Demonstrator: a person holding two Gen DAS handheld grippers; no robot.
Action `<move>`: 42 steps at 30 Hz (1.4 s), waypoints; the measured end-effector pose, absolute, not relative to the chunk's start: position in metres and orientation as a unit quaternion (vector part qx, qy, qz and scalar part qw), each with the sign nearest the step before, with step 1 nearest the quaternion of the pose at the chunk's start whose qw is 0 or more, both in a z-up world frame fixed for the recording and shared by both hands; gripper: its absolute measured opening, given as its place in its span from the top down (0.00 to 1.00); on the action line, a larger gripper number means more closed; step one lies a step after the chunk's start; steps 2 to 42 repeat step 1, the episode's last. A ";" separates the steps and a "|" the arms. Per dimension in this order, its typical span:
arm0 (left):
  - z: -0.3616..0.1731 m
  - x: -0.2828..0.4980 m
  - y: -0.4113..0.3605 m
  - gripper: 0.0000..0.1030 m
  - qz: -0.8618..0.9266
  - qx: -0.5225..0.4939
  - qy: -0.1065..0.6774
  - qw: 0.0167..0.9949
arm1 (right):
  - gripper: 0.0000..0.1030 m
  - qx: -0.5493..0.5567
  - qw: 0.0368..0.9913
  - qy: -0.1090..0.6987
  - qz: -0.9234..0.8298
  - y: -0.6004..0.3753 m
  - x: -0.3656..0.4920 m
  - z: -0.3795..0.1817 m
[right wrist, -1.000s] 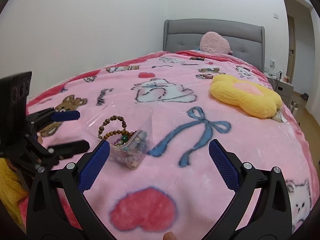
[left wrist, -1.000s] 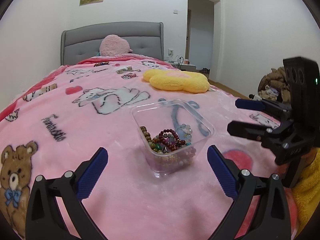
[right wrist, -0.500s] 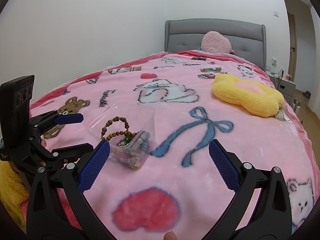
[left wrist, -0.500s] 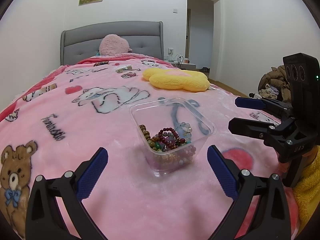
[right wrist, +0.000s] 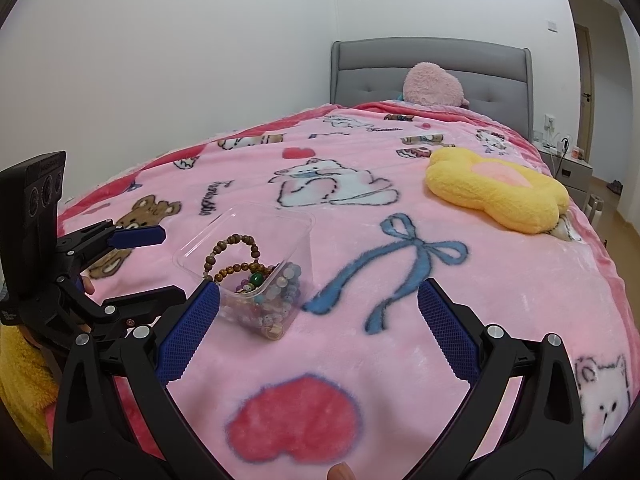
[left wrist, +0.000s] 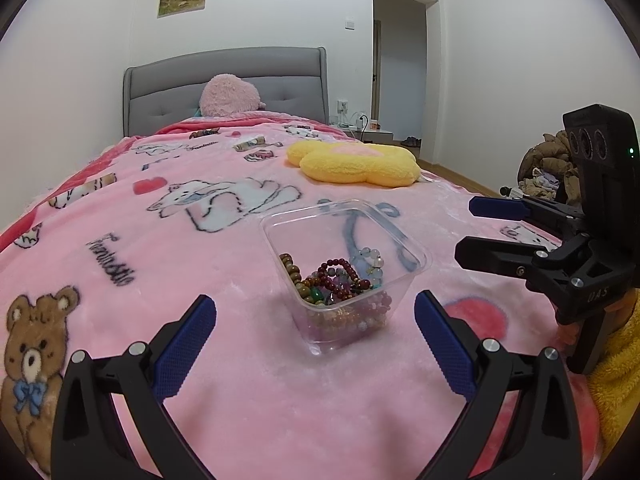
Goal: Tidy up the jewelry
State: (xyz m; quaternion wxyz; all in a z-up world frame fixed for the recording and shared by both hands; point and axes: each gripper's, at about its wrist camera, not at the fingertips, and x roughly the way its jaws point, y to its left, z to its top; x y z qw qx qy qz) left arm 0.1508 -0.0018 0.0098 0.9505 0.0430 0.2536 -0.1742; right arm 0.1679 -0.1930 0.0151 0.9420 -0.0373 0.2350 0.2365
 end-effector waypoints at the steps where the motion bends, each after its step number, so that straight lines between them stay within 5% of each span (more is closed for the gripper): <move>1: 0.010 0.150 -0.002 0.05 -0.174 0.043 0.254 0.950 | 0.08 -0.037 0.942 0.235 0.237 -0.193 0.168 0.015; 42: 0.010 0.150 -0.002 0.05 -0.174 0.043 0.254 0.950 | 0.08 -0.037 0.942 0.235 0.237 -0.193 0.168 0.015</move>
